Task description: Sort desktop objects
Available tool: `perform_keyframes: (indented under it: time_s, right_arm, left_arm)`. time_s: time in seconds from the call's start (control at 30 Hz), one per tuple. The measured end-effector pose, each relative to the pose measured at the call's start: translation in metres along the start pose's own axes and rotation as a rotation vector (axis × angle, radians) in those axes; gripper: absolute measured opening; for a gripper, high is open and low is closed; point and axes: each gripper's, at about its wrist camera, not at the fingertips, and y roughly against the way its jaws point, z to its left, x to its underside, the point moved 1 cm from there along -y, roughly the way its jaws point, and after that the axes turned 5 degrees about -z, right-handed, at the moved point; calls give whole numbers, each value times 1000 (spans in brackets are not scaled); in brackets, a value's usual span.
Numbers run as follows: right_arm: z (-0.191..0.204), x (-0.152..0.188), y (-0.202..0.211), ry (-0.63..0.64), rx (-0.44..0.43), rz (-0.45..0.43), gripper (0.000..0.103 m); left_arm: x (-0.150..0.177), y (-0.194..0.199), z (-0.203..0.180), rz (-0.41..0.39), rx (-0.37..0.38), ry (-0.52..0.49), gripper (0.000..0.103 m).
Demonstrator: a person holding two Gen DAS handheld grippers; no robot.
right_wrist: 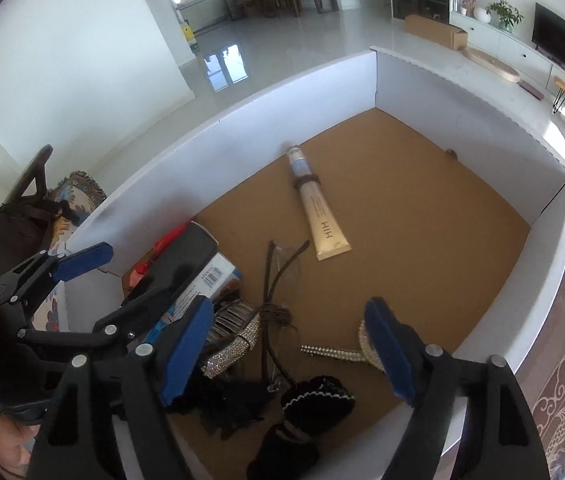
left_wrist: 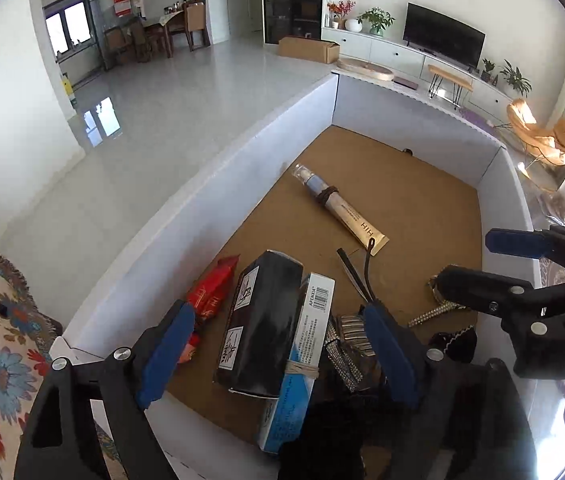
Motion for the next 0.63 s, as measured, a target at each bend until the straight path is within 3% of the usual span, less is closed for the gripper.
perform_keyframes:
  time_s: [0.17,0.27,0.47,0.63]
  right_arm:
    - [-8,-6,29,61,73,-24,98]
    - [-12,0,34,69,90,-14,100]
    - [-21,7,42,55,89,-29,100]
    - [-24,7,43,53,85,-31,100]
  left_arm:
    - [-5,33,-6,-87,-85,14,102]
    - [0,41,-13,-97,-158,15,103]
    - [14,46,-22,-76,-149,57,103]
    - [20,59,-20,-135,-144,119,103]
